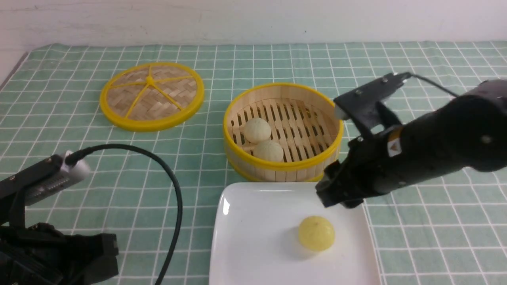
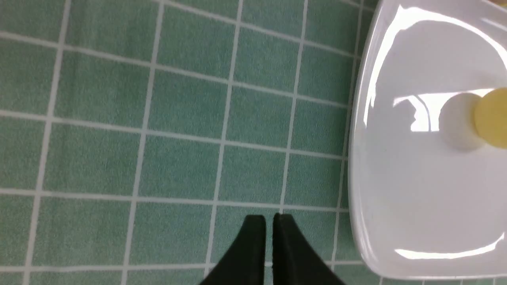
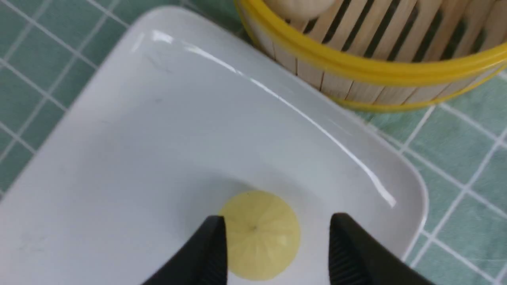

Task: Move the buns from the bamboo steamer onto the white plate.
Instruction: 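Reach into the bamboo steamer and grasp a bun with the left gripper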

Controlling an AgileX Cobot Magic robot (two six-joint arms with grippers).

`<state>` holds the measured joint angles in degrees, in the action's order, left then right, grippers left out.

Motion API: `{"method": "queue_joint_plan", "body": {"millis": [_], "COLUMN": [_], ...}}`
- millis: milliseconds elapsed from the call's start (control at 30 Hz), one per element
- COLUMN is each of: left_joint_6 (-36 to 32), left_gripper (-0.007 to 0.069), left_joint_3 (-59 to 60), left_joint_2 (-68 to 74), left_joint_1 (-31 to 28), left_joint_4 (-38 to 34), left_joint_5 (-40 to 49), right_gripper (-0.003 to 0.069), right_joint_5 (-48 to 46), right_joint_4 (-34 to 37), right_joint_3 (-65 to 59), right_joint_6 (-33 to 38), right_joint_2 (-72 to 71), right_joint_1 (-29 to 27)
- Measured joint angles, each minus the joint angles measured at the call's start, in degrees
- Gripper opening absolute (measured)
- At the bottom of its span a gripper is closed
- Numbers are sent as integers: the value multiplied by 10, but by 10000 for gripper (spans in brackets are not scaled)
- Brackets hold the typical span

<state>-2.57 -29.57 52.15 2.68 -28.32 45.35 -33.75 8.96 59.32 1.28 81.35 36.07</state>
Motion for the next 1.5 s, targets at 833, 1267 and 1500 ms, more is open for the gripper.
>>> {"method": "queue_joint_plan", "body": {"millis": [833,1267,1500], "left_joint_6": [-8,77,167], "left_gripper": [69,104,227], "left_joint_3": [-226,-419,-577], "left_joint_2": [81,341,493], "left_joint_1": [0,158,257], "left_joint_4": [12,103,183], "left_joint_5": [143,133,148], "right_gripper": [-12,-5,0], "right_joint_5": [-185,-151,-150], "right_joint_4": [-144,-172,-173], "right_joint_3": [-217,-285,-285], "right_joint_6": [-59,-59,-59], "right_joint_2": [-524,-543,-543], "right_joint_1": [2,2,2]}}
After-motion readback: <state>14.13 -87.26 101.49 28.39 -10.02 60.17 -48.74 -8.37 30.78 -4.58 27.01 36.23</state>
